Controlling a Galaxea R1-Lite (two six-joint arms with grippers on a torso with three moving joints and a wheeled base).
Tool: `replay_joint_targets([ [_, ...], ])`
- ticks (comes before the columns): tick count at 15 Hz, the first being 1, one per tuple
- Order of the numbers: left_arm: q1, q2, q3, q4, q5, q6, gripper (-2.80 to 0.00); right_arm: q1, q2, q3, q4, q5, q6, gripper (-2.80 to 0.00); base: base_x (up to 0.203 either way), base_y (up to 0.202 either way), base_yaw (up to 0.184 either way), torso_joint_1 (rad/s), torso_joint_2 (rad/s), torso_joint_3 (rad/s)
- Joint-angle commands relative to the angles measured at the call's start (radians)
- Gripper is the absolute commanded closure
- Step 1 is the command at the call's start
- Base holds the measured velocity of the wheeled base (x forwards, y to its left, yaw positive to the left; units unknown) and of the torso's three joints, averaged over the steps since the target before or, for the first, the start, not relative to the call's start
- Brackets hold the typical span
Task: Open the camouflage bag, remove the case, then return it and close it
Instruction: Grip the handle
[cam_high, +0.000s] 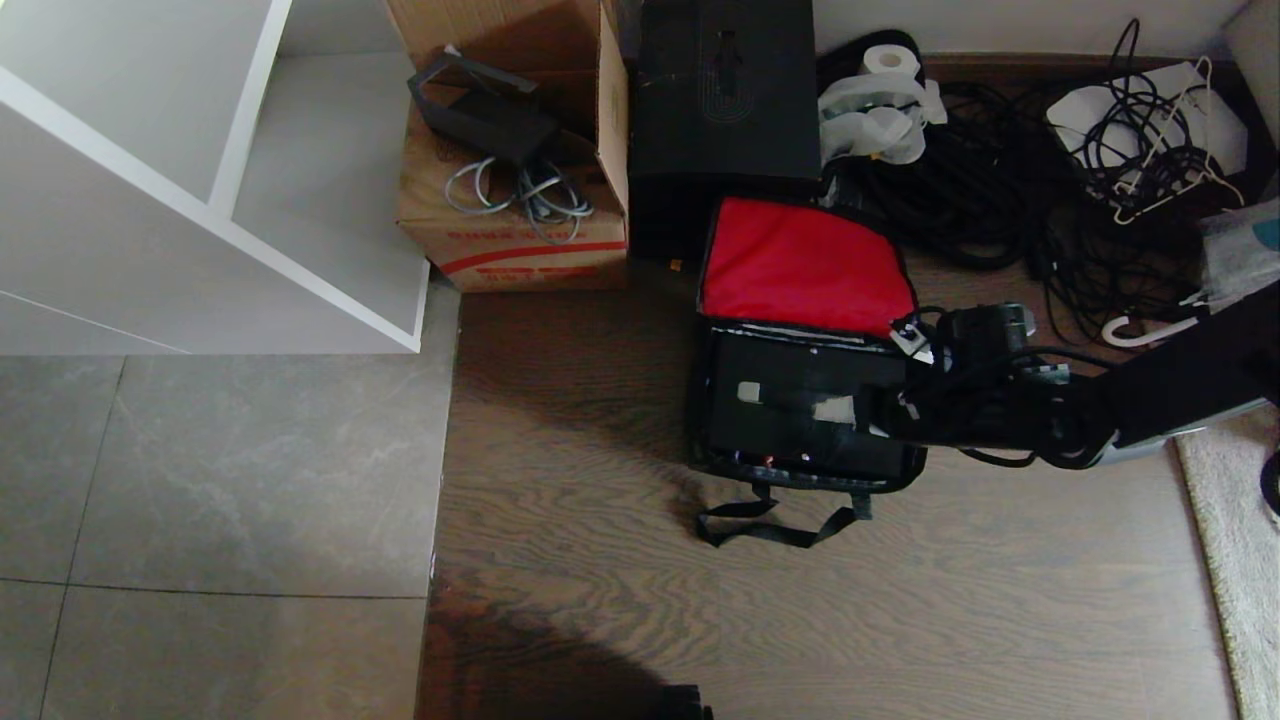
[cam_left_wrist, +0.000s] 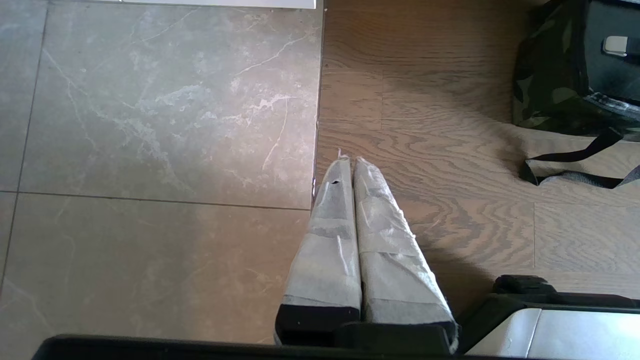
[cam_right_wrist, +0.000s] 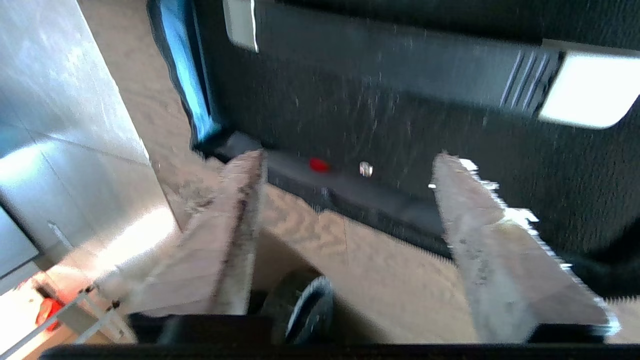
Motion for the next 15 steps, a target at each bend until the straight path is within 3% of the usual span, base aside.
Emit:
replay_joint_targets([
  [1,0.000,0.001,0.000,0.000,0.000,-0.001,0.00,0.001,0.014,-0.006,-0.072,0.004,0.002,-2.80,0.000,0.000,0.000,0.000,0.00,0.000],
  [3,0.000,0.001,0.000,0.000,0.000,-0.001,0.00,0.014,0.027,-0.009,-0.150,0.007,-0.010,-2.80,0.000,0.000,0.000,0.000,0.00,0.000],
  [5,0.000,0.001,0.000,0.000,0.000,0.000,0.00,0.021,0.030,0.007,-0.157,0.006,-0.077,-2.80,0.000,0.000,0.000,0.000,0.00,0.000],
  [9,0.000,0.001,0.000,0.000,-0.001,0.000,0.00,0.049,0.053,0.127,-0.256,-0.015,-0.395,-2.80,0.000,0.000,0.000,0.000,0.00,0.000],
  [12,0.000,0.001,0.000,0.000,0.000,0.000,0.00,0.075,0.108,0.164,-0.483,-0.035,-0.517,-2.80,0.000,0.000,0.000,0.000,0.00,0.000],
  [15,0.000,0.000,0.000,0.000,0.000,0.000,0.00,0.099,0.142,0.196,-0.632,-0.217,-0.733,-2.80,0.000,0.000,0.000,0.000,0.00,0.000],
])
